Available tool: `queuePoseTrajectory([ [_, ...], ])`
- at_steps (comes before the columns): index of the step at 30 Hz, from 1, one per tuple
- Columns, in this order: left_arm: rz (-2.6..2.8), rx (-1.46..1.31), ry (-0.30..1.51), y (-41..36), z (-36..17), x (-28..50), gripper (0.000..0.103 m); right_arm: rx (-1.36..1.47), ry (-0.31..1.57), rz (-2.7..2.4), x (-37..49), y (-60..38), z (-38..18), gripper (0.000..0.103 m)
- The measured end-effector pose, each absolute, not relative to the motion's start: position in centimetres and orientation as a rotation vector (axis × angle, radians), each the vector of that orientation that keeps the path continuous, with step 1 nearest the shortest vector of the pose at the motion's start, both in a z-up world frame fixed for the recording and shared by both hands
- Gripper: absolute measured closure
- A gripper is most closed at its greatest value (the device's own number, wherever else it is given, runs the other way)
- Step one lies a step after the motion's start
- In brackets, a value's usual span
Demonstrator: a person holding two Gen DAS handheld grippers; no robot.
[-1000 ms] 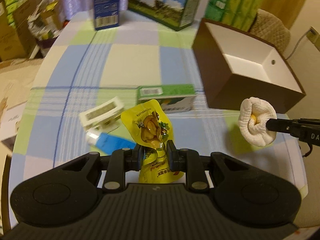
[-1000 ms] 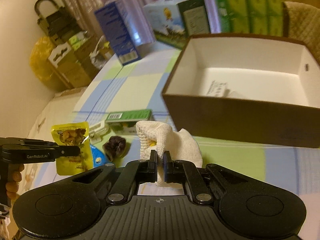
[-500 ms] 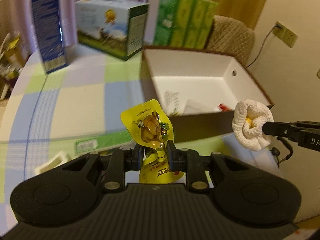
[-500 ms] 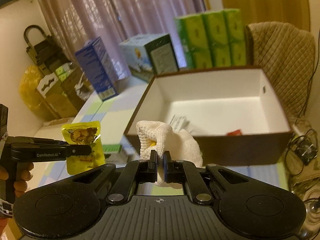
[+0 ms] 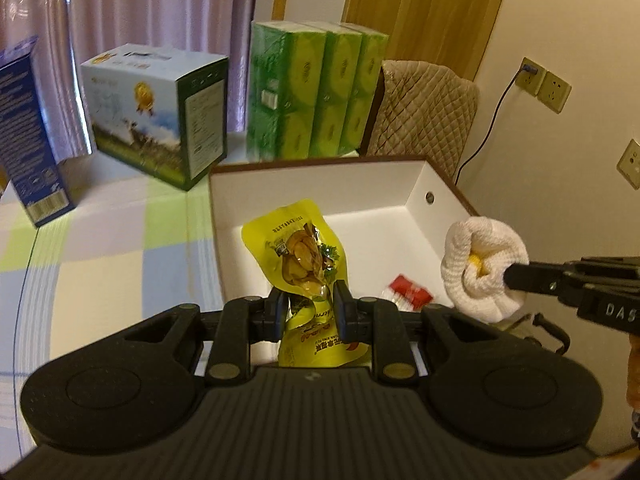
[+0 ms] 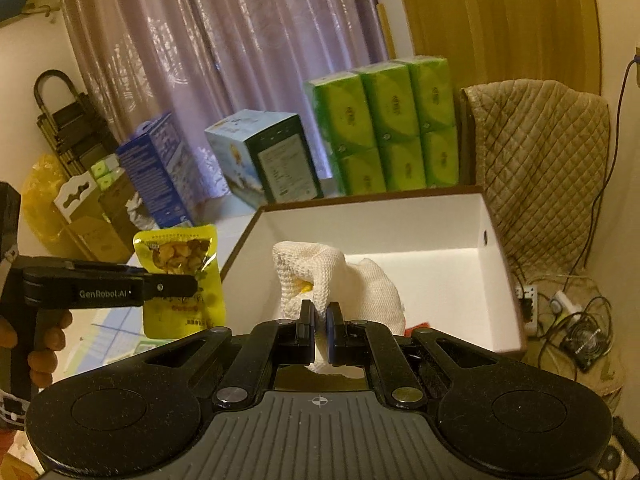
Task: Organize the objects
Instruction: 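Carry the yellow pouch and white glove over the brown box with both tools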
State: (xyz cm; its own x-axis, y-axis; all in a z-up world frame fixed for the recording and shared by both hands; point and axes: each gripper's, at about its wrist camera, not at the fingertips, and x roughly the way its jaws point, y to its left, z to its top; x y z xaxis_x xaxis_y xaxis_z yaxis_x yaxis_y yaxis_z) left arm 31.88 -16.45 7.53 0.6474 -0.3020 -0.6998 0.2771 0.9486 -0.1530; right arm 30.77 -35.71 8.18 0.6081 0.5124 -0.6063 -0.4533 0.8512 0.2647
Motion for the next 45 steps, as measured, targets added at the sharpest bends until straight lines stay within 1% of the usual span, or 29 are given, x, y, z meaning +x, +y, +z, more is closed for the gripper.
queuePoseTrajectory([
  [5,-0.341,-0.03,0.808,-18.3,7.3,34.2,0.084,0.084,0.734,0.542,33.2,-36.5,7.7,0.101],
  [18,-0.372,-0.03,0.901,-22.7,3.9,40.3,0.084,0.066,0.805,0.491,39.3,-37.6,4.5,0.101],
  [31,-0.413,-0.014,0.99,-26.5,0.8,44.0,0.084,0.056,0.876,0.434,43.6,-38.7,1.4,0.101],
  [45,-0.427,0.018,1.08,-29.3,-2.5,46.8,0.084,0.018,0.928,0.414,46.2,-39.1,-0.8,0.101],
])
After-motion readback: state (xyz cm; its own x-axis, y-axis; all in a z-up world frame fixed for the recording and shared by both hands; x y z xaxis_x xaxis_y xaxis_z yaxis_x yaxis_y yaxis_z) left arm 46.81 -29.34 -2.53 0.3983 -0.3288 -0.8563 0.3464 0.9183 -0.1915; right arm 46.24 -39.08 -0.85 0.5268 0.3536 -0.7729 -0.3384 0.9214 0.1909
